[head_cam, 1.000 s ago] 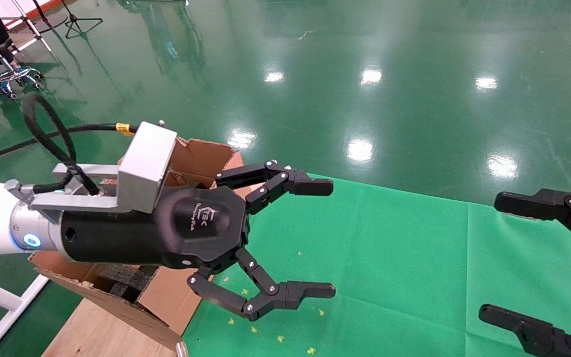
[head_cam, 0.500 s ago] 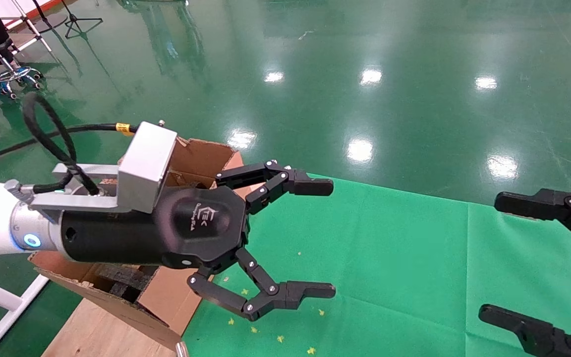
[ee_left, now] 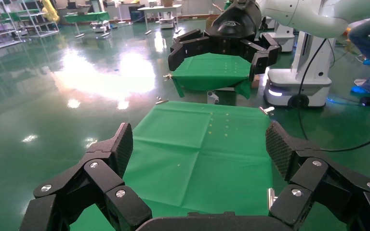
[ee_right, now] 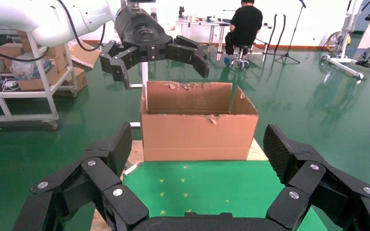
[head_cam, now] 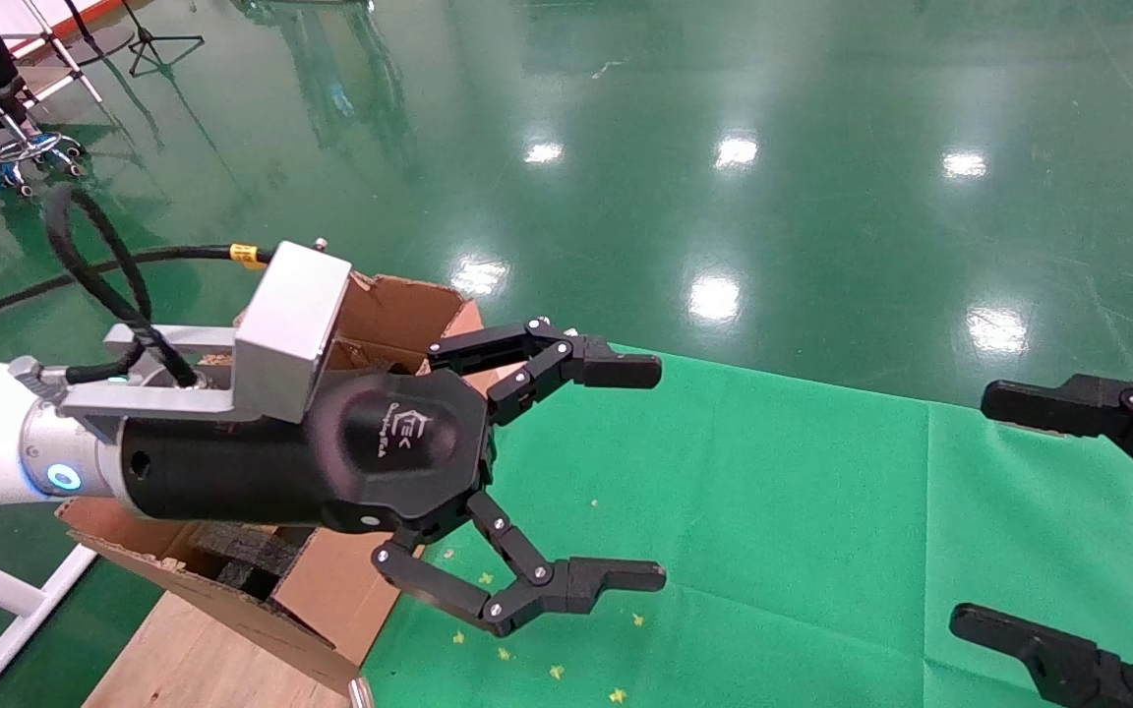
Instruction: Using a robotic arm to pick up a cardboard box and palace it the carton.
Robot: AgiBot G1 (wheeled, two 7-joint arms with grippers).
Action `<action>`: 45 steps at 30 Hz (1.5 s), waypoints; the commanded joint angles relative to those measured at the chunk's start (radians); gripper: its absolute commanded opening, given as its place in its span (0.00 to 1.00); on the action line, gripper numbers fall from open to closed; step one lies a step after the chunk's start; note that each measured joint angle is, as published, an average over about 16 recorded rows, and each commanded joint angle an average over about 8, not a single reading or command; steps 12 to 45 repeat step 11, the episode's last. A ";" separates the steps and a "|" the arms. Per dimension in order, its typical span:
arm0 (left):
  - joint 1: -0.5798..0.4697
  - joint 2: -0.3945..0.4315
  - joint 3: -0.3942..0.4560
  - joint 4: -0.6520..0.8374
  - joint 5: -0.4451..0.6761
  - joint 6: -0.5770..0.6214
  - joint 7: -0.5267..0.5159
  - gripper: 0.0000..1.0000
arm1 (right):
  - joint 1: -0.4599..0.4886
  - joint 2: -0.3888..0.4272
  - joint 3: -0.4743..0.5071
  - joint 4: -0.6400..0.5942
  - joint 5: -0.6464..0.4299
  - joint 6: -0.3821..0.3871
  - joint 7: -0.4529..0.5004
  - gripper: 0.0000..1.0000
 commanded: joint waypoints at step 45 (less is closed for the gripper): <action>0.000 0.000 0.000 0.000 0.000 0.000 0.000 1.00 | 0.000 0.000 0.000 0.000 0.000 0.000 0.000 1.00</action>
